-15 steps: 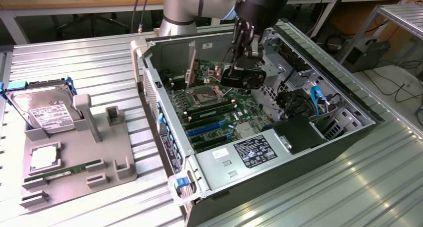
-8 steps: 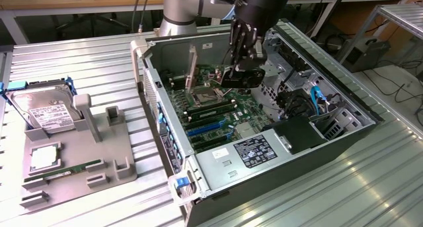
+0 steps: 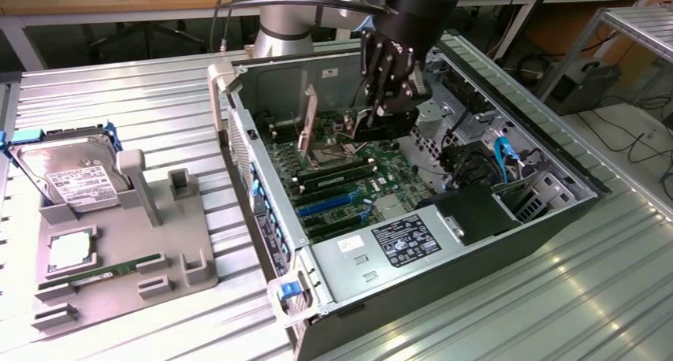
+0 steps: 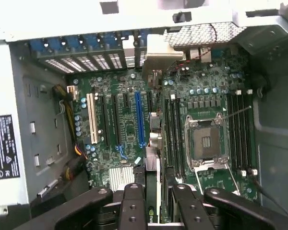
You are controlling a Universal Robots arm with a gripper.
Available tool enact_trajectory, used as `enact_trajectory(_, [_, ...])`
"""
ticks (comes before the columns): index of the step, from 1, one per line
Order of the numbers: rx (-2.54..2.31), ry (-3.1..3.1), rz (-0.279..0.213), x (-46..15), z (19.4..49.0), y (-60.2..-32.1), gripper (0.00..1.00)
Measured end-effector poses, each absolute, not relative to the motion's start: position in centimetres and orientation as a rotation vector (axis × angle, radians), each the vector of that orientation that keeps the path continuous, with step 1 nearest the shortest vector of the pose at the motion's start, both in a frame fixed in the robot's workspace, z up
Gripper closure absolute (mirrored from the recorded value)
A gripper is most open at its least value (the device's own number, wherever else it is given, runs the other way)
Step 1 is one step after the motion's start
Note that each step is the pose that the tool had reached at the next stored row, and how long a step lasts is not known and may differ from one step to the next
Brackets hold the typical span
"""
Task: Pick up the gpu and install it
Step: 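Insert the gpu into the slot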
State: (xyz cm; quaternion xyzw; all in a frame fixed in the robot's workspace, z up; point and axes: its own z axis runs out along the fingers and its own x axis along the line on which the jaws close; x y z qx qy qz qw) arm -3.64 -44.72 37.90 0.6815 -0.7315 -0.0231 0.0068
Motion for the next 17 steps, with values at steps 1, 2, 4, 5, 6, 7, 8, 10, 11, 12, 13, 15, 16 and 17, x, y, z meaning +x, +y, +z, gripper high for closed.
enact_trajectory(1, [2.154, -2.267, -0.072, -3.6, 37.8, -44.7, 0.74])
enact_trajectory(2, [2.174, -2.247, -0.071, -3.6, 37.8, -44.7, 0.74])
enact_trajectory(4, [2.204, -2.218, -0.07, -3.7, 37.6, -44.7, 0.74])
enact_trajectory(5, [2.21, -2.213, -0.069, -3.7, 37.5, -44.8, 0.74])
enact_trajectory(6, [2.212, -2.211, -0.069, -3.7, 37.4, -44.9, 0.74])
enact_trajectory(7, [2.213, -2.211, -0.068, -3.8, 37.3, -44.9, 0.74])
enact_trajectory(8, [2.214, -2.211, -0.068, -3.9, 37.2, -45.0, 0.74])
enact_trajectory(10, [2.214, -2.211, -0.067, -4.2, 36.9, -45.1, 0.74])
enact_trajectory(11, [2.214, -2.212, -0.066, -4.7, 36.6, -45.1, 0.74])
enact_trajectory(12, [2.215, -2.212, -0.066, -5.0, 36.3, -45.1, 0.74])
enact_trajectory(13, [2.215, -2.212, -0.066, -5.0, 36.2, -45.1, 0.74])
enact_trajectory(15, [2.215, -2.212, -0.066, -5.2, 35.8, -45.1, 0.74])
enact_trajectory(16, [2.215, -2.212, -0.066, -5.2, 35.7, -45.1, 0.74])
enact_trajectory(17, [2.215, -2.211, -0.066, -5.3, 35.6, -45.1, 0.74])
